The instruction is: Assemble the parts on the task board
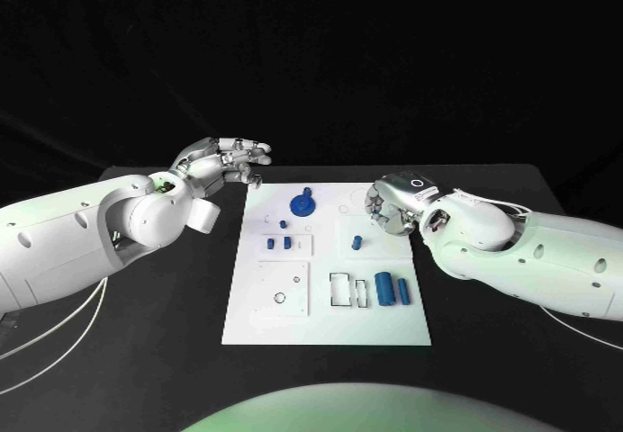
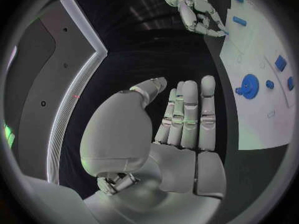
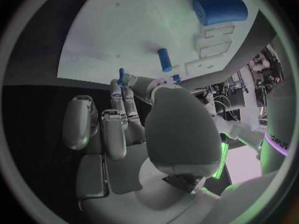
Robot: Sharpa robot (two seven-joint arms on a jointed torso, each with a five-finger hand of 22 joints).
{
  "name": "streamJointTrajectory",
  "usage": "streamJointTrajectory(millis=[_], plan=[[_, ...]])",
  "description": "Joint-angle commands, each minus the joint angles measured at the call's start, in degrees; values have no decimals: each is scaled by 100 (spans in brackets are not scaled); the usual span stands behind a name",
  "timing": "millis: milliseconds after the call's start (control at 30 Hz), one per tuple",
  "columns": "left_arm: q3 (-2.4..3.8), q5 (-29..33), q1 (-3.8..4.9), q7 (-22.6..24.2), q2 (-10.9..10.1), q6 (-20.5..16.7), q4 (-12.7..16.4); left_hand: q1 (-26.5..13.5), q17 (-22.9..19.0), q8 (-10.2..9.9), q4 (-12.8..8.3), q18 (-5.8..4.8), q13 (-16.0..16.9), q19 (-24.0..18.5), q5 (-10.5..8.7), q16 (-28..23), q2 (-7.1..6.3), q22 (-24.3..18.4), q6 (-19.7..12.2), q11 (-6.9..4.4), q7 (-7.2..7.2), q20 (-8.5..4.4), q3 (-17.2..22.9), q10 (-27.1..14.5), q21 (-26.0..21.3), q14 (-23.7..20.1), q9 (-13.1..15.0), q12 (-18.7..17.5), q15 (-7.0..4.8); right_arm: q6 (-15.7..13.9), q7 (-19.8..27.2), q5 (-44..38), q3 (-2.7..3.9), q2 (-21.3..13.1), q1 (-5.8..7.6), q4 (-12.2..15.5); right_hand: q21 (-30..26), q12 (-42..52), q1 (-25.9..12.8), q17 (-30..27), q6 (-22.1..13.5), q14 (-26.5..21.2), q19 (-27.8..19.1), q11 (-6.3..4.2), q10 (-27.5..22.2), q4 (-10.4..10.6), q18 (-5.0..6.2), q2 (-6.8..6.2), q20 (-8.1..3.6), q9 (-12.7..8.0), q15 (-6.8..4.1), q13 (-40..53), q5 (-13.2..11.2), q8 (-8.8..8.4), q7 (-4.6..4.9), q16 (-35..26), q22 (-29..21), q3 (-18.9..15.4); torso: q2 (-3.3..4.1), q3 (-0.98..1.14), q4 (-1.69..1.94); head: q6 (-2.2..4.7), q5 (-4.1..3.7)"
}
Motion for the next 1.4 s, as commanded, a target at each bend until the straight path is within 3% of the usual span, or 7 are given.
streamJointTrajectory(millis=[33, 267, 500, 833, 967, 1267, 1400], plan=[[5, -23, 4, 13, 16, 101, 2, 26, -7, 24, -36, 113, 8, 16, 10, -39, 42, -7, -35, 18, 16, -9, 0, -29, -33, -29, 9, 23, -25, -208, -39, 106, 10, -73, 33, 209, 33, 34, 43, 5, 23, 264, 11, -220, 259, -139, -65, 89, -39, 7, -36, 122, 22, 22, -4, 21, 609, 177, -4, -4, 7, -7, 15], [4, -25, 0, 4, 36, 120, 0, 23, -10, 25, -36, 112, 9, 18, 12, -42, 42, -10, -37, 22, 19, -9, -2, -37, -38, -31, 9, 24, -23, -461, 118, 379, 22, -27, 43, 808, 54, 27, 37, 30, 27, 270, 19, -219, 264, -158, -69, 81, -40, 14, -37, 133, 47, 22, -4, 32, 622, 198, -2, 5, -1, 11, 143], [4, -27, -5, 14, 106, 136, 12, 28, -14, 24, -45, 111, 10, 21, 14, -45, 35, -15, -45, 23, 22, -9, -4, -46, -45, -33, 9, 27, -22, -523, 280, 452, 16, 285, -63, 1069, 45, 22, 33, 34, 25, 270, 15, -218, 263, -162, -67, 81, -40, 16, -36, 137, 60, 20, -3, 34, 619, 206, -11, -14, 31, -3, 331], [2, -21, -6, 71, 223, 71, 58, 26, -24, 16, -62, 108, 17, 29, 15, -51, 10, -26, -74, 29, 32, -8, -19, -59, -63, -36, 5, 40, -17, -446, 420, 525, -26, 680, -395, 900, 33, 17, 26, 23, 21, 268, 10, -215, 260, -163, -64, 82, -40, 17, -35, 140, 68, 18, 0, 30, 614, 212, -15, -33, 44, -69, 576], [1, -24, -5, 68, 297, 23, 78, 24, -25, 17, -63, 108, 17, 30, 16, -51, 7, -28, -75, 30, 32, -7, -21, -60, -65, -37, 5, 42, -16, -378, 463, 537, -34, 848, -564, 763, 24, 13, 19, 25, 18, 269, 6, -213, 256, -163, -62, 81, -39, 18, -34, 142, 75, 15, 3, 31, 611, 214, -14, -13, 33, -109, 690], [0, -100, -3, 19, 404, 21, 90, 51, -34, 18, -89, 108, 23, 35, 34, -58, 7, -37, -87, 29, 34, -7, -14, -69, -81, -43, 5, 55, -17, -313, 510, 552, -63, 1031, -710, 504, 15, 7, 11, 34, 12, 271, 2, -211, 251, -165, -60, 83, -38, 20, -32, 145, 83, 12, 6, 35, 608, 219, -11, -25, 38, -152, 810], [0, -152, 0, -11, 441, 31, 58, 55, -41, 9, -103, 107, 28, 41, 39, -62, -5, -44, -125, 36, 46, -7, -21, -77, -93, -46, 2, 66, -14, -302, 526, 554, -72, 1071, -741, 467, 20, 2, 1, 34, 8, 271, 5, -208, 248, -166, -62, 82, -37, 22, -30, 148, 92, 10, 8, 36, 611, 221, -8, -14, 36, -178, 852]])
